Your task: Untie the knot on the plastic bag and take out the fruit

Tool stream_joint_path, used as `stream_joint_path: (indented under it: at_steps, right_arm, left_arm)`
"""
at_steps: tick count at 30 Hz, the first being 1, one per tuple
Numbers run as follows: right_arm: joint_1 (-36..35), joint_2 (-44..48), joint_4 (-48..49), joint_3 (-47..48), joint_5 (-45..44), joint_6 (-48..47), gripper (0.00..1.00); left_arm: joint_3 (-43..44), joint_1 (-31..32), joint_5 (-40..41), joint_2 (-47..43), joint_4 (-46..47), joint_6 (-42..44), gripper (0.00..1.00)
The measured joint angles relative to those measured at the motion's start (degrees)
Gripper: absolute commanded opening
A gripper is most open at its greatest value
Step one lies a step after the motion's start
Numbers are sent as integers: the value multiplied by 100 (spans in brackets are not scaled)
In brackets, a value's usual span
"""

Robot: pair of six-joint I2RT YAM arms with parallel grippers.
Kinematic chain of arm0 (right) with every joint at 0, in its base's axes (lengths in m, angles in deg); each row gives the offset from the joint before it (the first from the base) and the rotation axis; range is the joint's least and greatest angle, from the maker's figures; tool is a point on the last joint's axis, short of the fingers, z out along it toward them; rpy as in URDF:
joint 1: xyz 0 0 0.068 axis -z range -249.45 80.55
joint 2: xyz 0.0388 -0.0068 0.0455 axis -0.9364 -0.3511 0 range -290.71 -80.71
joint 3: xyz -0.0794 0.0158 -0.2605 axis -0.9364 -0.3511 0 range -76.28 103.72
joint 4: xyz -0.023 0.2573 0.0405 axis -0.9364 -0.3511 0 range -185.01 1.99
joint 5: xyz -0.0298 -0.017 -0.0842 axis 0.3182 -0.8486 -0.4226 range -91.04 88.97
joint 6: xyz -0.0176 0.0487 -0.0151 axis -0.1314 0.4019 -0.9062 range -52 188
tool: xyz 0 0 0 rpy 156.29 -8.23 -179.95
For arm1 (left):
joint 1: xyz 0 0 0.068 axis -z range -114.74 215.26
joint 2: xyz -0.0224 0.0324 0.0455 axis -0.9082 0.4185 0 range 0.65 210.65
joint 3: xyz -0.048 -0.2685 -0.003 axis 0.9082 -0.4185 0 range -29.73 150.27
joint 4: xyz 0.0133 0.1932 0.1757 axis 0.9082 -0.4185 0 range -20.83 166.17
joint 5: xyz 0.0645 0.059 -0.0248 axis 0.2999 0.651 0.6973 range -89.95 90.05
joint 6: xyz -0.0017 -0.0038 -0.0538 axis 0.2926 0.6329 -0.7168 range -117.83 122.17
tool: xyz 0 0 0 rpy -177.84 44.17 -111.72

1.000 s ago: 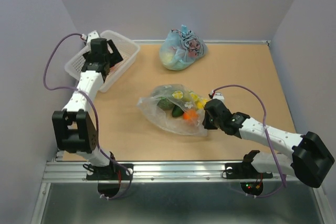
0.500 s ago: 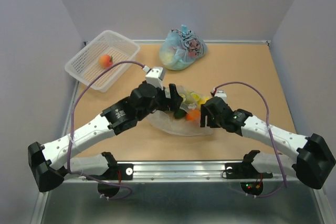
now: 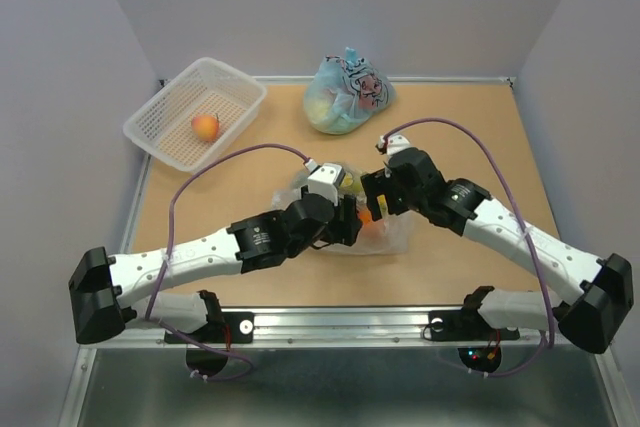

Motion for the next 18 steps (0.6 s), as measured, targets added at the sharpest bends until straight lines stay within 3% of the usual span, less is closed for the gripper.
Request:
stream_joint_path:
  at_steps: [12,15,16,18]
  right_arm:
    - [0,-1235,573,0,824,-658,93]
    - [0,-1556,684,0,804,-695,81]
    - [0,-1648,706,0,750,-693,65]
    - [0,-1740,748,0,562,-669,48]
  left_arm:
    - [-966,42,273,474,743,-125,72]
    - [-1034,42,348,723,1029,-105,72]
    - [-1034,42,358,848,1123,-96,71]
    - [-1034,42,358,1106,1272,-76,68]
